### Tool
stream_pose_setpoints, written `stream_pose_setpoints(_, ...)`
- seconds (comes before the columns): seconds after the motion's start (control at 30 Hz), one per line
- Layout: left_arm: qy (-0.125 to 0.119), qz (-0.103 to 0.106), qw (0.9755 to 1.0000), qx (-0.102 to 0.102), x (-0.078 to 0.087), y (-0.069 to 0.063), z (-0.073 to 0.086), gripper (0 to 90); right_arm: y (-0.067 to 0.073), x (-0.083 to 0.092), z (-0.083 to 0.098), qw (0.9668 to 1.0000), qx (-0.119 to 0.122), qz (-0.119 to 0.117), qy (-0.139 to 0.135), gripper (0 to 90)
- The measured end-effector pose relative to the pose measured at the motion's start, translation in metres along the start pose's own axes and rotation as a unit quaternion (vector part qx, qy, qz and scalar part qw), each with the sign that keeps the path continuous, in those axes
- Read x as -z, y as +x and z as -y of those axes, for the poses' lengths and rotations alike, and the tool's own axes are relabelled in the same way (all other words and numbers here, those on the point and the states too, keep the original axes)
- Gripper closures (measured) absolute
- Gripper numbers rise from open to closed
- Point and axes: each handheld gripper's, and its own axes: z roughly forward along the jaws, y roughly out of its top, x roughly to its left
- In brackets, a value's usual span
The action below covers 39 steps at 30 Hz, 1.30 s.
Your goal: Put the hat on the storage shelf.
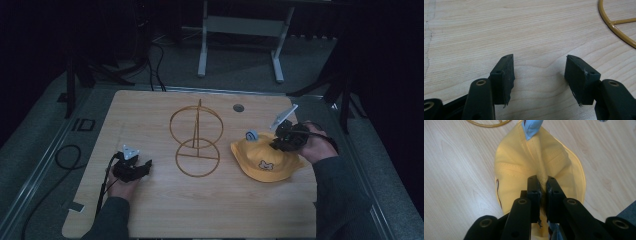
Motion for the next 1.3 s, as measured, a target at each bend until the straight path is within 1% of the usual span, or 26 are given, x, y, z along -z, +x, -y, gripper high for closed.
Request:
stream_pose_setpoints(0.4, -0.001, 0.0, 1.0, 0.0, 0.0, 0.0, 0.0, 41.2, -0.005, 0.015, -0.006, 0.9999, 0.005, 0.006, -0.012, 83.7)
stream_pose_setpoints(0.53, -0.001, 0.0, 1.0, 0.0, 0.0, 0.0, 0.0, 41.2, -0.008, 0.018, -0.007, 0.9999, 0.001, 0.006, -0.015, 83.7)
stream_pose_setpoints(0.73, 0.0, 0.0, 1.0, 0.0, 0.0, 0.0, 0.0, 41.3, -0.011, 0.024, -0.009, 0.9998, 0.001, 0.008, -0.019, 83.7)
stream_pose_setpoints(0.8, -0.001, 0.0, 1.0, 0.0, 0.0, 0.0, 0.0, 41.3, -0.013, 0.026, -0.009, 0.9997, 0.003, 0.009, -0.024, 83.7)
stream_pose_setpoints(0.83, -0.001, 0.0, 1.0, 0.0, 0.0, 0.0, 0.0, 41.2, -0.013, 0.028, -0.009, 0.9997, 0.0, 0.009, -0.024, 83.7)
stream_pose_setpoints(0.97, -0.001, 0.0, 1.0, 0.0, 0.0, 0.0, 0.0, 41.2, -0.016, 0.033, -0.008, 0.9994, -0.002, 0.011, -0.032, 83.8)
stream_pose_setpoints(1.2, -0.001, 0.0, 1.0, 0.001, 0.0, 0.0, 0.0, 41.3, -0.021, 0.042, -0.007, 0.9992, -0.004, 0.014, -0.038, 83.8)
stream_pose_setpoints(1.27, -0.001, 0.0, 1.0, 0.001, 0.0, 0.0, 0.0, 41.3, -0.023, 0.044, -0.007, 0.9991, 0.0, 0.014, -0.041, 83.9)
stream_pose_setpoints(1.3, -0.001, 0.0, 1.0, 0.001, 0.0, 0.0, 0.0, 41.2, -0.023, 0.045, -0.006, 0.9991, -0.004, 0.014, -0.041, 83.8)
